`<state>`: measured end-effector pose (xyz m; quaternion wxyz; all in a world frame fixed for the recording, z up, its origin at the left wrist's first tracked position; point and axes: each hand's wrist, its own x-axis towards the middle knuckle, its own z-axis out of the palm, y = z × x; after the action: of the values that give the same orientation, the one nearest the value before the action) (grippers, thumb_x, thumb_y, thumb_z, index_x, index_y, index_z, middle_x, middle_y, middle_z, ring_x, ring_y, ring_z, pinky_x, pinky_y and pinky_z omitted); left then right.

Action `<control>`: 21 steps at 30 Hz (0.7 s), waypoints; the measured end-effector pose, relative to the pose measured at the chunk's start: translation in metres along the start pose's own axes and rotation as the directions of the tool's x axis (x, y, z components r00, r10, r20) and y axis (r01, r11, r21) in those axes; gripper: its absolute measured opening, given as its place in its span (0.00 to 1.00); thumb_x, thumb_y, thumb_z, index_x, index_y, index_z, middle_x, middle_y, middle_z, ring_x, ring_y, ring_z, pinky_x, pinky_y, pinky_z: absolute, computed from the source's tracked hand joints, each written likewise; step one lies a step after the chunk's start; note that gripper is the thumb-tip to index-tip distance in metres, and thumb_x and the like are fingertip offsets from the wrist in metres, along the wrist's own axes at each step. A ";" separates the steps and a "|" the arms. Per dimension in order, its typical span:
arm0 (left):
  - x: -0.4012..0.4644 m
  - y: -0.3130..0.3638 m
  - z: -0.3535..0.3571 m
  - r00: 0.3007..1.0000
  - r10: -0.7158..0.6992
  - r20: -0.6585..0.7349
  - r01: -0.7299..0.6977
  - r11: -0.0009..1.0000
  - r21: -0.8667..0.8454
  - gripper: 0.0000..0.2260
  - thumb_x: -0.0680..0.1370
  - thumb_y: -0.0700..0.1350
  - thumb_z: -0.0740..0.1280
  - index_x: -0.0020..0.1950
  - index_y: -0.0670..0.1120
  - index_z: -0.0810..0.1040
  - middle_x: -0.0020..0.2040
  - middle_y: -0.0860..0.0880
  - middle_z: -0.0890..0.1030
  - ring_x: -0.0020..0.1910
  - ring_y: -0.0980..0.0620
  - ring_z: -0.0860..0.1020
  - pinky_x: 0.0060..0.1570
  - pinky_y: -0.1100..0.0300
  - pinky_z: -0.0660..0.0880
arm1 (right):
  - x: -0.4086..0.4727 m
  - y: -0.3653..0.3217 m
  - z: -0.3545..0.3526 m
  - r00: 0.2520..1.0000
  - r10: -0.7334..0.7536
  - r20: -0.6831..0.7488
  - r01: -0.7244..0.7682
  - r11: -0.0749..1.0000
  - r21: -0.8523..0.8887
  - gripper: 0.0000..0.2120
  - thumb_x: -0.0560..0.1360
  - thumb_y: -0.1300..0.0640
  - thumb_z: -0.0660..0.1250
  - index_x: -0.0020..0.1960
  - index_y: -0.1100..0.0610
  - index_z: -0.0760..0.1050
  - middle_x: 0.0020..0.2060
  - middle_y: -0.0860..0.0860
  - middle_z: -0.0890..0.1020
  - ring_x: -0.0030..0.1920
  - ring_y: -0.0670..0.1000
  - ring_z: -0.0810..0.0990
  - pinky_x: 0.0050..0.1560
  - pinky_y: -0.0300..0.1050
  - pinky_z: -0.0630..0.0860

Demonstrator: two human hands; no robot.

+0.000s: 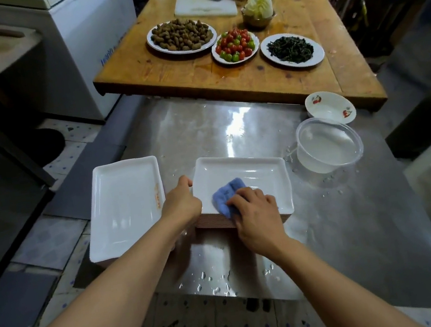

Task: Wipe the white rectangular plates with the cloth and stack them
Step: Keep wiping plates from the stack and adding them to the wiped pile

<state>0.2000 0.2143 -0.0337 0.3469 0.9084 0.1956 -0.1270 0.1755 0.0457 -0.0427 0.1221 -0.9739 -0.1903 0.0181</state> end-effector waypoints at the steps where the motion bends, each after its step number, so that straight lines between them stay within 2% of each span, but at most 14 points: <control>1: -0.001 0.001 0.001 1.000 0.007 -0.010 -0.007 0.999 0.042 0.16 0.72 0.34 0.57 0.57 0.48 0.65 0.40 0.47 0.72 0.43 0.43 0.75 0.38 0.55 0.72 | -0.005 0.010 -0.004 0.999 0.037 -0.007 -0.038 0.999 -0.029 0.12 0.75 0.54 0.58 0.57 0.51 0.74 0.59 0.48 0.73 0.56 0.54 0.70 0.52 0.48 0.58; 6: -0.004 0.006 0.002 0.999 0.031 -0.020 -0.028 0.988 0.149 0.16 0.73 0.35 0.58 0.60 0.46 0.65 0.49 0.44 0.75 0.46 0.45 0.72 0.41 0.54 0.69 | -0.028 0.056 -0.023 0.992 0.121 -0.023 -0.123 0.974 -0.190 0.10 0.74 0.56 0.60 0.54 0.52 0.74 0.56 0.49 0.75 0.56 0.54 0.70 0.53 0.49 0.59; 11: -0.002 0.008 0.000 0.999 0.035 -0.024 -0.030 0.984 0.177 0.17 0.73 0.36 0.58 0.61 0.46 0.65 0.51 0.45 0.75 0.46 0.45 0.70 0.44 0.53 0.70 | -0.001 0.069 -0.034 0.997 0.078 0.001 -0.075 0.969 -0.236 0.11 0.74 0.61 0.59 0.55 0.57 0.74 0.57 0.54 0.75 0.58 0.56 0.69 0.55 0.49 0.63; 13: -0.003 0.008 0.002 0.999 0.037 -0.040 -0.030 0.983 0.183 0.17 0.73 0.35 0.59 0.60 0.46 0.65 0.49 0.46 0.74 0.45 0.45 0.70 0.42 0.54 0.68 | 0.018 0.073 -0.038 0.999 0.053 0.012 -0.048 0.965 -0.260 0.11 0.77 0.60 0.56 0.57 0.57 0.72 0.59 0.54 0.74 0.59 0.56 0.68 0.56 0.48 0.64; 17: -0.002 0.008 0.007 0.997 0.023 -0.069 -0.010 0.981 0.193 0.17 0.72 0.36 0.59 0.60 0.46 0.64 0.52 0.44 0.75 0.45 0.44 0.71 0.42 0.54 0.67 | 0.034 0.075 -0.041 1.000 0.016 0.019 -0.009 0.953 -0.303 0.12 0.79 0.58 0.55 0.61 0.55 0.68 0.60 0.54 0.73 0.59 0.56 0.68 0.56 0.49 0.67; 21: -0.004 0.009 0.013 0.994 0.021 -0.104 0.002 0.977 0.213 0.19 0.72 0.36 0.61 0.62 0.44 0.64 0.56 0.41 0.74 0.52 0.40 0.74 0.44 0.54 0.68 | 0.016 0.072 -0.044 0.998 -0.011 0.063 0.029 0.956 -0.293 0.12 0.78 0.59 0.56 0.60 0.55 0.70 0.62 0.53 0.72 0.57 0.56 0.69 0.54 0.48 0.68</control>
<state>0.1987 0.1981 -0.0369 0.2373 0.9468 0.1945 -0.0971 0.2201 -0.0235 -0.0171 -0.0293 -0.9783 -0.2046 0.0179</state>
